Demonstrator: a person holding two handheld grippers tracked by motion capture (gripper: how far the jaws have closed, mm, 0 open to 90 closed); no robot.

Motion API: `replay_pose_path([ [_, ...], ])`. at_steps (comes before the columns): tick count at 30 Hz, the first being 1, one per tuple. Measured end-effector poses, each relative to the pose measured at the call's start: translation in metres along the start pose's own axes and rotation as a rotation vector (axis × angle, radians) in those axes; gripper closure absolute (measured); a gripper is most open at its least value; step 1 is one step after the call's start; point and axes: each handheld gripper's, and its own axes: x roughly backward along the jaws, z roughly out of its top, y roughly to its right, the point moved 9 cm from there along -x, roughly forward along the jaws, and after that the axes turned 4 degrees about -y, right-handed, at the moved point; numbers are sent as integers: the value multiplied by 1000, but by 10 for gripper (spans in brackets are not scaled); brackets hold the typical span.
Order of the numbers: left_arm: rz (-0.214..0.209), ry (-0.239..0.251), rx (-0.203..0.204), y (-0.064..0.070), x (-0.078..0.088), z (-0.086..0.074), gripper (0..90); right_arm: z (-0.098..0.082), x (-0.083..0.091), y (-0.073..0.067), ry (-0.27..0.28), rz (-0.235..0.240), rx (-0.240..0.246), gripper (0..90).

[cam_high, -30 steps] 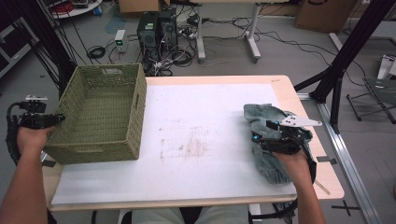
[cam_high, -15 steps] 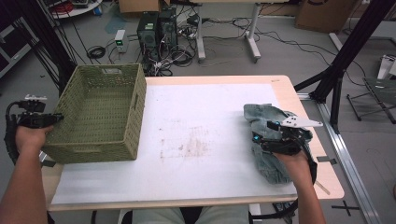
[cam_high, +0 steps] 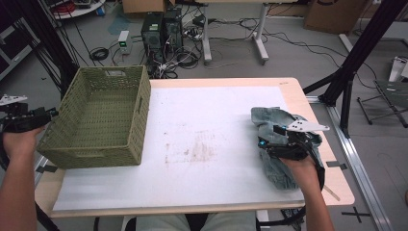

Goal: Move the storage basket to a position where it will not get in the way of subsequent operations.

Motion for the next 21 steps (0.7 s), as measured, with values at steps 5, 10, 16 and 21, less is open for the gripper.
replay_pose_path([
  [5,-106,97,49,19,18,22,398,2,3,0,10,1,3,217],
  [10,-204,175,38,49,28,39,245,2,4,3,11,0,-2,217],
  [16,-299,259,5,88,32,49,225,2,8,6,17,-1,-7,216],
  [21,-341,276,-43,118,31,47,225,4,9,7,19,2,-6,216],
])
